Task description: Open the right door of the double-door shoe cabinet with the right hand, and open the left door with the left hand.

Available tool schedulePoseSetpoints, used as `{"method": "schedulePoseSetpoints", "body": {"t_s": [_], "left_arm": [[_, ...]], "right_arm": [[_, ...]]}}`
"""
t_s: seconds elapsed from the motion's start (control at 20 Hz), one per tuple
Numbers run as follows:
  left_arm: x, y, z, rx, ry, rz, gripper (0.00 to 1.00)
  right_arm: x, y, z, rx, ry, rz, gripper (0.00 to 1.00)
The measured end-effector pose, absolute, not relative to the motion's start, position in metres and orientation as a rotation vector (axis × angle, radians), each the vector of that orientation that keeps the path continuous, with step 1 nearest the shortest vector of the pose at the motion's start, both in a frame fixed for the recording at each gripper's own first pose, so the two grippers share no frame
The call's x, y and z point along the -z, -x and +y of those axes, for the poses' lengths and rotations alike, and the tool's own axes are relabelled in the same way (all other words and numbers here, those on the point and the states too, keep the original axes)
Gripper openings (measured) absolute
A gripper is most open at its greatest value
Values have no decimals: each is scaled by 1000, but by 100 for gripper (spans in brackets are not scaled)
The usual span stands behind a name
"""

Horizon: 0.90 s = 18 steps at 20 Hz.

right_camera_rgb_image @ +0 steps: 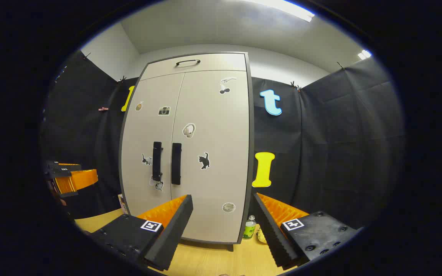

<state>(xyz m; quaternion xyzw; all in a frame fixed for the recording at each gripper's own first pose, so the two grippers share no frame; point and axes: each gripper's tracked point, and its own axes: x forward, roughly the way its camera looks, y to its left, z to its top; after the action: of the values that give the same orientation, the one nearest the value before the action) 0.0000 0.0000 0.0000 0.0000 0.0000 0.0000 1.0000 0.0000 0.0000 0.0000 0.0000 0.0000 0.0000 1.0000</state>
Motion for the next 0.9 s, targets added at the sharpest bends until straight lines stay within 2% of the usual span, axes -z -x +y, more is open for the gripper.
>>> {"method": "schedulePoseSetpoints", "body": {"t_s": [0.25, 0.55, 0.9], "left_arm": [[7, -5, -5, 24, -37, 6, 94], [17, -16, 1, 122, -96, 41, 94], [28, -17, 16, 135, -92, 58, 94]], "right_arm": [[15, -8, 5, 13, -14, 55, 98], [22, -13, 32, 60, -54, 87, 98], [34, -17, 51, 76, -54, 130, 98]]}}
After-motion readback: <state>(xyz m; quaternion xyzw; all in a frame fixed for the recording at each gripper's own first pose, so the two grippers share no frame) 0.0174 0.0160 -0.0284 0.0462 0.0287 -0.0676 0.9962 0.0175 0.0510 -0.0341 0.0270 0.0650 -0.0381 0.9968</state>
